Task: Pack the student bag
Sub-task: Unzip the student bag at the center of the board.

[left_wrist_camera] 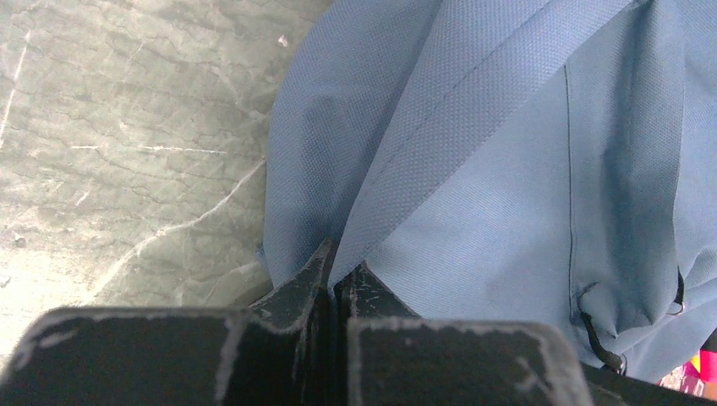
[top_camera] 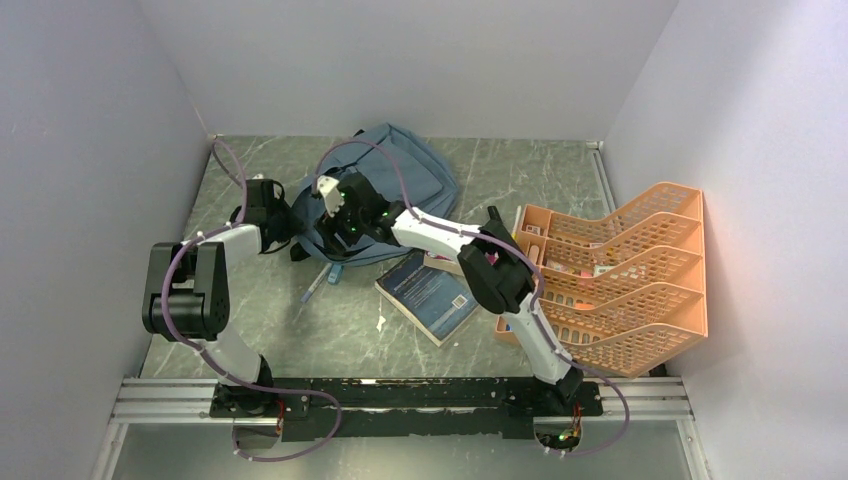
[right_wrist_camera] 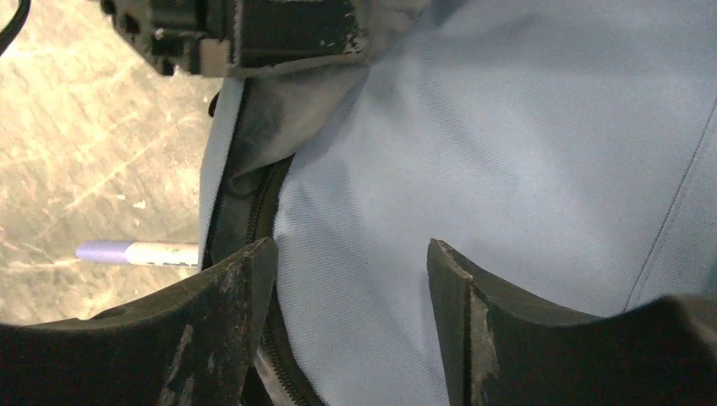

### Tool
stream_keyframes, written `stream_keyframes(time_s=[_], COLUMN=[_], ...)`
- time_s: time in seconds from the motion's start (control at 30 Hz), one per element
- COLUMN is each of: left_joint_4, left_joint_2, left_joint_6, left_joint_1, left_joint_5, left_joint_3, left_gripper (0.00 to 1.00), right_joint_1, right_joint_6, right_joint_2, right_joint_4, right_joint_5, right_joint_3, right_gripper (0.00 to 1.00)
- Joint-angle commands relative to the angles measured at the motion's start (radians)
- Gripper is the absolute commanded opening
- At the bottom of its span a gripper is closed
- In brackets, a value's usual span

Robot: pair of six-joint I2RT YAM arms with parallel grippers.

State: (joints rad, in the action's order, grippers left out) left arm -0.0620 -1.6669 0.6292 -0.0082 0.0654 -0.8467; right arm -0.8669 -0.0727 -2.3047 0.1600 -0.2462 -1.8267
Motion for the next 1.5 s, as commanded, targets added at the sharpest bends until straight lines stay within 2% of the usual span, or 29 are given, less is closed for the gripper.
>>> stream_keyframes(time_s=[0.0, 0.2, 0.4, 0.43, 0.63, 0.73, 0.8, 0.97, 1.13, 1.33, 1.47], left_joint_4=[0.001, 0.002, 0.002, 0.002, 0.009, 0.015, 0.02, 0.006, -0.014, -0.035, -0.041], left_joint_2=[-0.017, -0.016, -0.012, -0.013, -0.01, -0.007, -0.005, 0.002, -0.002, -0.03, -0.043], left_joint_6=[0.004, 0.002, 0.001, 0.0, -0.001, -0.001, 0.0, -0.005, -0.012, -0.011, -0.015], left_joint_1=[0.005, 0.005, 0.005, 0.005, 0.005, 0.005, 0.005, 0.048, 0.059, 0.06, 0.06], left_joint_5=[0.042, 0.042, 0.043, 0.045, 0.04, 0.038, 0.042, 0.1, 0.153, 0.19, 0.208], left_joint_3=[0.019, 0.017, 0.021, 0.021, 0.021, 0.015, 0.01, 0.0, -0.01, -0.006, -0.011], left_gripper=[0.05, 0.05, 0.05, 0.05, 0.05, 0.05, 0.05, 0.05, 0.05, 0.05, 0.05], right_joint_1=[-0.035, -0.066, -0.081, -0.083, -0.083, -0.08, -0.066, 0.024, 0.178, 0.364, 0.462], right_joint_6=[-0.098, -0.133, -0.128, -0.125, -0.088, -0.078, -0.067, 0.011, 0.171, 0.375, 0.485], right_joint_2=[-0.008, -0.065, -0.09, -0.09, -0.054, -0.013, 0.01, 0.038, 0.069, 0.078, 0.06], right_joint_4=[0.051, 0.071, 0.055, 0.049, -0.018, -0.055, -0.073, -0.043, -0.051, -0.155, -0.256], right_joint_5=[0.054, 0.158, 0.198, 0.205, 0.289, 0.331, 0.357, 0.294, 0.071, -0.213, -0.331], right_joint_3=[-0.008, -0.061, -0.071, -0.071, -0.032, 0.0, 0.015, -0.007, -0.027, -0.001, 0.02], right_gripper=[0.72, 0.74, 0.74, 0.71, 0.2, 0.01, 0.0, 0.0, 0.0, 0.0, 0.0])
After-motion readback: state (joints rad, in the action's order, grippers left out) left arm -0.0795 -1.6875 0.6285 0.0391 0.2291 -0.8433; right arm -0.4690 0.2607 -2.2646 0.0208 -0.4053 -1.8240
